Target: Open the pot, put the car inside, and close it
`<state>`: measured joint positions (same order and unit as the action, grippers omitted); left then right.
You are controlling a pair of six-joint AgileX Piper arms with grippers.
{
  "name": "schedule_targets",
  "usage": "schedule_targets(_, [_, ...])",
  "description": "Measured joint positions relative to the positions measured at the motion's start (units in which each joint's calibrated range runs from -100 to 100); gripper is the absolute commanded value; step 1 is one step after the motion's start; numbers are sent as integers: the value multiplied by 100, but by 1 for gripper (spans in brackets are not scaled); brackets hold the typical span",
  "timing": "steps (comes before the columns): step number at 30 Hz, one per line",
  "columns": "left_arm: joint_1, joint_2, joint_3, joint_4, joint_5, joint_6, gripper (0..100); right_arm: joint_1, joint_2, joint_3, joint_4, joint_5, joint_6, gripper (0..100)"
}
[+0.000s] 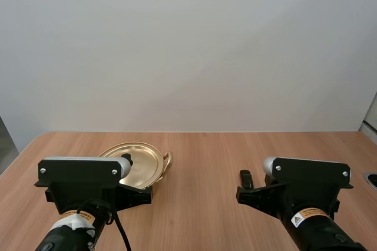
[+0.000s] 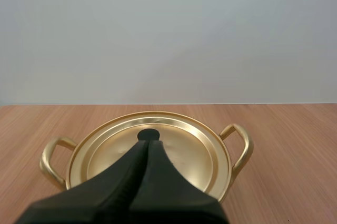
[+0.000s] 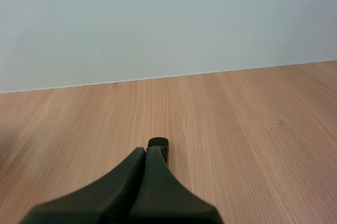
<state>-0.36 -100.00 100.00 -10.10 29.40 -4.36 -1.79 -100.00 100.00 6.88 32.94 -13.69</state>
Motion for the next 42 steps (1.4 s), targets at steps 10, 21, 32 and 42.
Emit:
schedule_targets(10, [0,0,0,0,0,0,0,0,0,0,78,0,0,0])
schedule_targets(21, [0,0,0,134,-317,67,0,0,0,0,-185,-689,0,0])
schedule_targets(32, [0,0,-1115,526,-3120,221,0,0,0,-890,-789,-2193,0,0])
schedule_targets(42, [0,0,-2344,399,-2940,-52,0,0,0,-2224,-789,13,-72,0])
